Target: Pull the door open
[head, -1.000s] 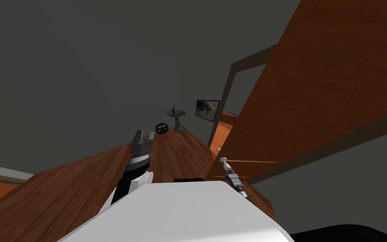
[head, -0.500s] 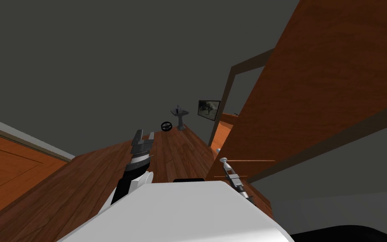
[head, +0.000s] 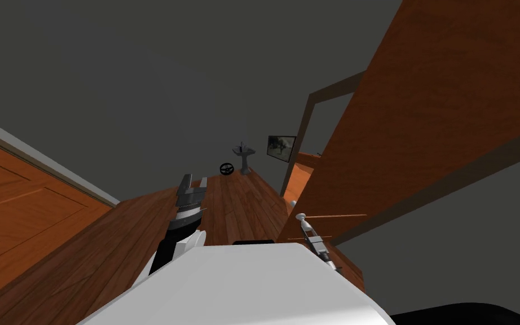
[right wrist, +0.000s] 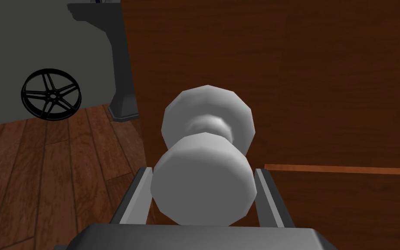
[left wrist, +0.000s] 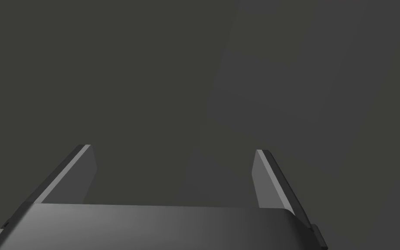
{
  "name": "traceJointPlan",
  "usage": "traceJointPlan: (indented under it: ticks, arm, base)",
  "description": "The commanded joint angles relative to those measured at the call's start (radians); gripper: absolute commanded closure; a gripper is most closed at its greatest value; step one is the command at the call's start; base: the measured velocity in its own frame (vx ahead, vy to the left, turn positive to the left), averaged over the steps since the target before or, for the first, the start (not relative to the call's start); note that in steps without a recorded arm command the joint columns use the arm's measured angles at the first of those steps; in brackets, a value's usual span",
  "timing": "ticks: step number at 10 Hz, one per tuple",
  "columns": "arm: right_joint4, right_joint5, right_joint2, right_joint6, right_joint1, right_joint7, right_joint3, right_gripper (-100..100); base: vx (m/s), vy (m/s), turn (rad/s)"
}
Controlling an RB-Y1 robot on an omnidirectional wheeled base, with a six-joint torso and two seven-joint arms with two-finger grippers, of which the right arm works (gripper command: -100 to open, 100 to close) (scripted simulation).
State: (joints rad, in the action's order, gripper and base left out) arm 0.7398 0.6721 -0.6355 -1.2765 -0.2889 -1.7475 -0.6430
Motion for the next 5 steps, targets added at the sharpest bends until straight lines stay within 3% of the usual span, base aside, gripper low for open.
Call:
traceJointPlan:
  ticks: [1, 5]
  arm:
    - [-0.012, -0.003, -0.002, -0.034, -0.013, -0.006, -0.010, 100]
    - [-0.089, -0.013, 0.005, -0.134, -0.031, -0.033, -0.043, 100]
  base:
    - [-0.080, -0.025, 0.075]
    - [-0.084, -0.031, 0.077]
